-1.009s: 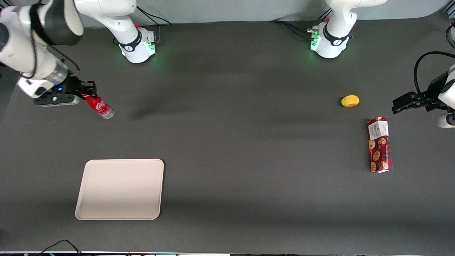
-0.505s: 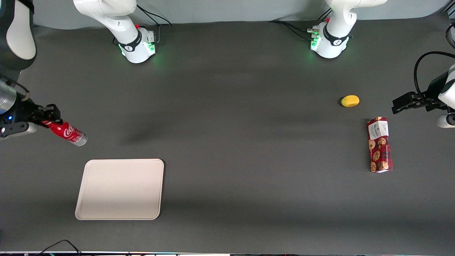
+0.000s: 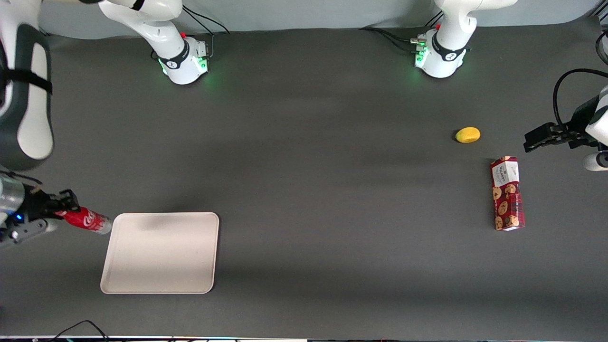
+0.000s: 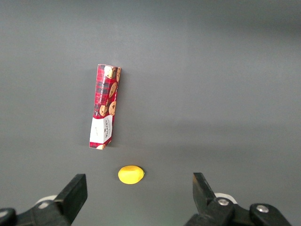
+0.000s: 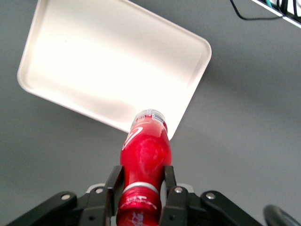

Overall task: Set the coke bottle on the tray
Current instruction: 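Carry the held bottle with the right gripper over the white tray, then lower the bottle onto the tray and open the right gripper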

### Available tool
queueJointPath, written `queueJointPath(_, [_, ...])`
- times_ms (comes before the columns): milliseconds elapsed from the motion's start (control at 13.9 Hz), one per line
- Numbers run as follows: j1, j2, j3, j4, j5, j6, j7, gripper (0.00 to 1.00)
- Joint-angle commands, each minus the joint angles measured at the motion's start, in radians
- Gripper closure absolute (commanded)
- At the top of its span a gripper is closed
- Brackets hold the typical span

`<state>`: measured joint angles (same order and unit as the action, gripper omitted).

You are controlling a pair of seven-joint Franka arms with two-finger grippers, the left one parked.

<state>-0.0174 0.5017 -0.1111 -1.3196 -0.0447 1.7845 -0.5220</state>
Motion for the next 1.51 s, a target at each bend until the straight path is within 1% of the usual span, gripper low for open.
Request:
queueJointPath(0, [-0.007, 0.124, -0.009, 0.091, 0.008, 0.086, -0.055, 1.00])
queueJointPath(216, [-0.012, 0.195, -0.030, 0.092, 0.017, 0.199, -0.108, 1.00])
queueJointPath(360, [-0.018, 0.224, -0.048, 0.092, 0.087, 0.205, -0.116, 1.00])
queueJointPath(505, [-0.018, 0.245, -0.073, 0.092, 0.141, 0.205, -0.150, 1.00])
queueJointPath(649, [-0.018, 0.252, -0.078, 0.091, 0.154, 0.205, -0.150, 1.00])
queueJointPath(721, [-0.021, 0.253, -0.078, 0.091, 0.155, 0.205, -0.148, 0.93])
queueJointPath(865, [-0.026, 0.259, -0.078, 0.091, 0.155, 0.205, -0.148, 0.82])
queueJointPath(937, [-0.026, 0.261, -0.078, 0.091, 0.157, 0.205, -0.147, 0.46])
queueJointPath(1009, [-0.027, 0.261, -0.078, 0.091, 0.157, 0.205, -0.142, 0.06])
queueJointPath(1081, [-0.027, 0.261, -0.078, 0.091, 0.157, 0.205, -0.139, 0.00])
queueJointPath(1225, [-0.024, 0.250, -0.078, 0.092, 0.158, 0.204, -0.113, 0.00])
queueJointPath(1369, [-0.010, 0.204, -0.078, 0.089, 0.158, 0.187, -0.017, 0.00])
queueJointPath(1441, [-0.001, 0.166, -0.073, 0.083, 0.158, 0.150, 0.037, 0.00])
